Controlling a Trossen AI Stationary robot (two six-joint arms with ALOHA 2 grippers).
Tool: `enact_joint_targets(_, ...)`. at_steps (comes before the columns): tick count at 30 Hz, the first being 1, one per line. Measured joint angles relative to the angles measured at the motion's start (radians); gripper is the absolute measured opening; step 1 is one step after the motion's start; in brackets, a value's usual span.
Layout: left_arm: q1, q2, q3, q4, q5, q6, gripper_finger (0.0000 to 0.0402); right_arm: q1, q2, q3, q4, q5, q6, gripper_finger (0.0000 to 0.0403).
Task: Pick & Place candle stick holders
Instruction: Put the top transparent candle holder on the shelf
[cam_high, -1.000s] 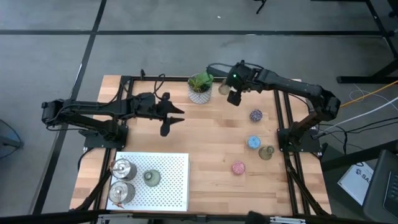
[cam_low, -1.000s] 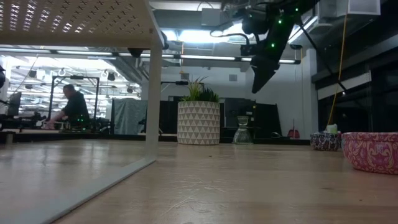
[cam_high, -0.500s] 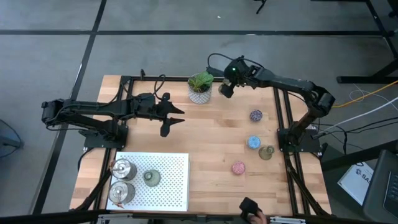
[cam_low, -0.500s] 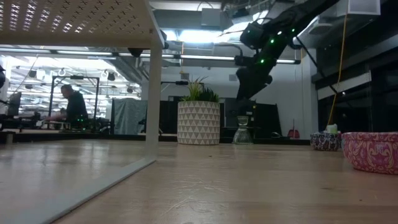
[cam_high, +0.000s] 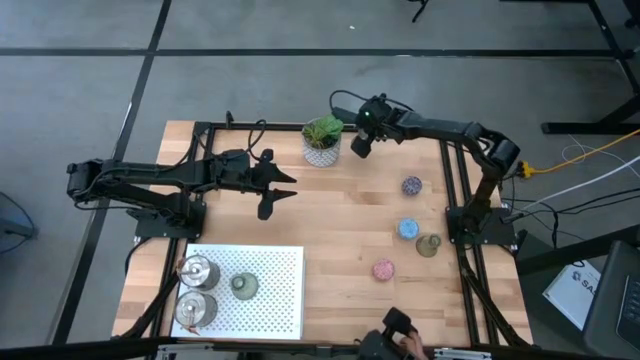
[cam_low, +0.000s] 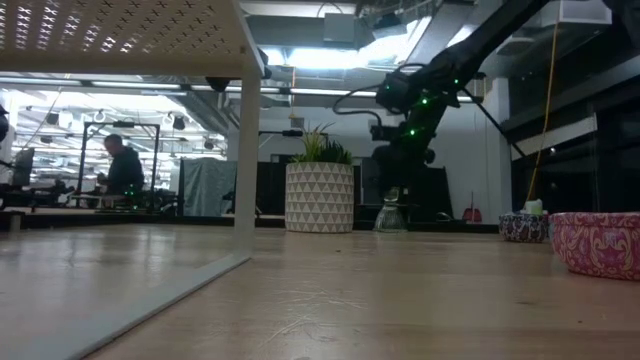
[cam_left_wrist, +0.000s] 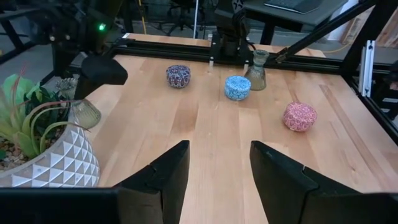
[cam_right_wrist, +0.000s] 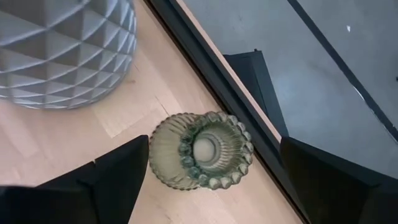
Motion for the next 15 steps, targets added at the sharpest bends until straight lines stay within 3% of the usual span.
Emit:
enact_joint_targets(6,0.000,0.000,0.000,0.000,0.000,0.000,0.0164,-0.006,0.002,0.000,0.001,0.000,0.001,0.0332)
enact_joint_targets(15,0.000,0.000,0.000,0.000,0.000,-0.002,0.0162,-0.005,0.002,0.000,0.006,0.000,-0.010,0.0183)
